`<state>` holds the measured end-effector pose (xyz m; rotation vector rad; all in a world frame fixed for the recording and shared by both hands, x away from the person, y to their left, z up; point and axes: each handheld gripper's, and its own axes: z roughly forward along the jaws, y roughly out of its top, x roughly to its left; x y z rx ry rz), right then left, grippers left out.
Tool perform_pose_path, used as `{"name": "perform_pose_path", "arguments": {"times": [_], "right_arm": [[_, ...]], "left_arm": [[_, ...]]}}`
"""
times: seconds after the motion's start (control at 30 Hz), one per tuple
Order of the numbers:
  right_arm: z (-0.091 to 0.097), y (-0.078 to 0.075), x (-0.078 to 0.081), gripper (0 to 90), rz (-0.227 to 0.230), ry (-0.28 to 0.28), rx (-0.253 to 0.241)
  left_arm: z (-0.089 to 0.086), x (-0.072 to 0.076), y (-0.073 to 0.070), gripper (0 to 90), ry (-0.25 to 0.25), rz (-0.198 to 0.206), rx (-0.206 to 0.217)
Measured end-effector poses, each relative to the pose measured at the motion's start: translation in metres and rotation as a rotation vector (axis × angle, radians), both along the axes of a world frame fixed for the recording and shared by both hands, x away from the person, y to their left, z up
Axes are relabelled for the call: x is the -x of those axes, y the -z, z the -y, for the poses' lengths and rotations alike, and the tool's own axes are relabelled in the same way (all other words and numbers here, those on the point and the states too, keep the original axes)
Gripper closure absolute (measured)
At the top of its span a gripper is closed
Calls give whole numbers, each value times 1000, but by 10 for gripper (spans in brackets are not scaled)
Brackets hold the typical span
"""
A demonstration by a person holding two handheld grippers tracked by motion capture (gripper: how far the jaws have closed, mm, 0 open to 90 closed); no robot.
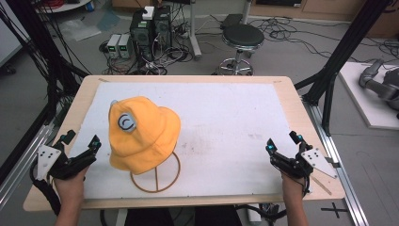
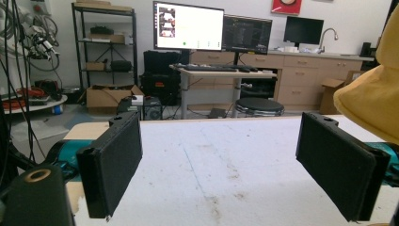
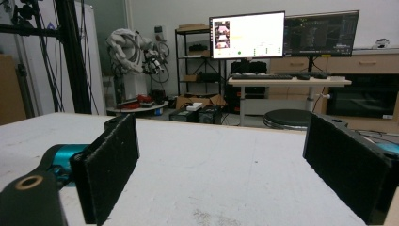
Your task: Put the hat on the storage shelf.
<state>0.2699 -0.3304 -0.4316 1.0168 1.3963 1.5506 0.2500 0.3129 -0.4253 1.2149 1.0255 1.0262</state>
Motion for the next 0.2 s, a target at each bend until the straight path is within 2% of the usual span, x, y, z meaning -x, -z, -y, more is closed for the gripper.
{"name": "perform_pose_path", "arguments": {"times": [0.2], "right_arm": [[0,0,0,108,2,2,-1]], "left_arm": [[-1,0,-1,153,-6,1,-1]]}}
